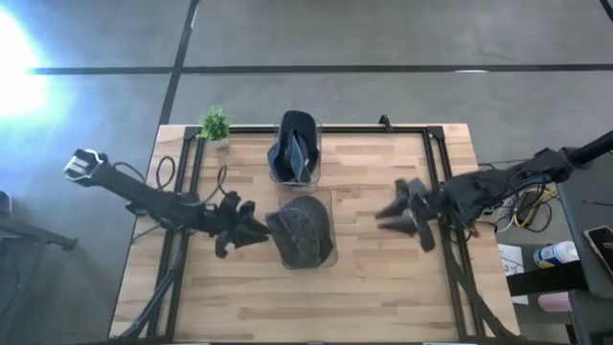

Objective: Pick & Place hat
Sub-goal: Return to Home Position

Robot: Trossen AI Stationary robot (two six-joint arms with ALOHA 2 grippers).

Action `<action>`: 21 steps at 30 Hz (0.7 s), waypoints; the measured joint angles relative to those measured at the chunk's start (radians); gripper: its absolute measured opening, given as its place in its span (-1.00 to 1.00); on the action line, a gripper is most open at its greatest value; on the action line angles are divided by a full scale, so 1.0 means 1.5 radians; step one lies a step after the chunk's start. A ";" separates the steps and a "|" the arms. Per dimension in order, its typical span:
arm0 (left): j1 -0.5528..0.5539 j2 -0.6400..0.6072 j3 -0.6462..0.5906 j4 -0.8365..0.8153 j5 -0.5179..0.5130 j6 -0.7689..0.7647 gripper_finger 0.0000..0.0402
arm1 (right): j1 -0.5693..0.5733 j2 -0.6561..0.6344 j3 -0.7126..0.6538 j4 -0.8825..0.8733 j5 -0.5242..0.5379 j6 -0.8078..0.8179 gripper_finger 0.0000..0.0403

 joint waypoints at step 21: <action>0.221 -0.275 -0.079 -0.282 0.135 0.006 -0.36 | -0.071 -0.289 -0.442 0.326 0.098 -0.012 -0.30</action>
